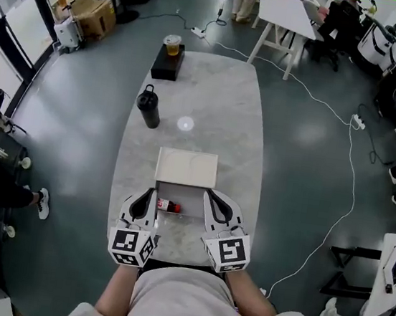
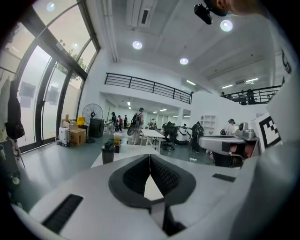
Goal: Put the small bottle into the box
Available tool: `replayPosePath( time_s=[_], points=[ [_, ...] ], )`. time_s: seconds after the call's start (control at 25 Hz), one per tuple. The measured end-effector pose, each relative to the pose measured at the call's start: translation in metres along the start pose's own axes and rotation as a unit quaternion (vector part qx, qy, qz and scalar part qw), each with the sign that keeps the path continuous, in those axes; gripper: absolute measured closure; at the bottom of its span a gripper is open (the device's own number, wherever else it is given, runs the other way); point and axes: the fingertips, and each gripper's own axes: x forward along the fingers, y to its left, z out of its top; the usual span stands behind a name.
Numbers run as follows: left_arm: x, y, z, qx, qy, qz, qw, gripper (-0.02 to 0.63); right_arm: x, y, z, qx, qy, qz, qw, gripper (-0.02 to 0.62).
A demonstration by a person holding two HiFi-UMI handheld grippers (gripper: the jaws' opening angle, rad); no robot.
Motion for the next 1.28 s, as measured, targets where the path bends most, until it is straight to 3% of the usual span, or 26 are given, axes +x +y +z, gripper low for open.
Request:
replayPosePath(
  time_s=[0.36,0.6,0.76,1.04,1.28],
  points=[
    [-0.017,0.001,0.066,0.032,-0.082,0.011,0.996,0.583,-0.01,-0.008,0.074,-0.059,-0.097,-0.025,0.993,0.571],
    [-0.009,-0.006,0.084,0.037,-0.101,0.009,0.9941,0.583,-0.005,-0.002,0.072,-0.045,-0.086,-0.008,0.995,0.571],
    [-0.009,-0.01,0.084,0.041,-0.103,0.006,0.9938,0.583,-0.004,0.001,0.075,-0.06,-0.097,0.002,0.993,0.571],
    [-0.009,-0.015,0.085,0.046,-0.106,0.003,0.9932,0.583,-0.004,-0.002,0.071,-0.044,-0.085,0.005,0.995,0.571],
    [-0.011,-0.008,0.084,0.044,-0.106,0.019,0.9932,0.583,-0.005,-0.004,0.076,-0.052,-0.098,0.005,0.994,0.571]
  ],
)
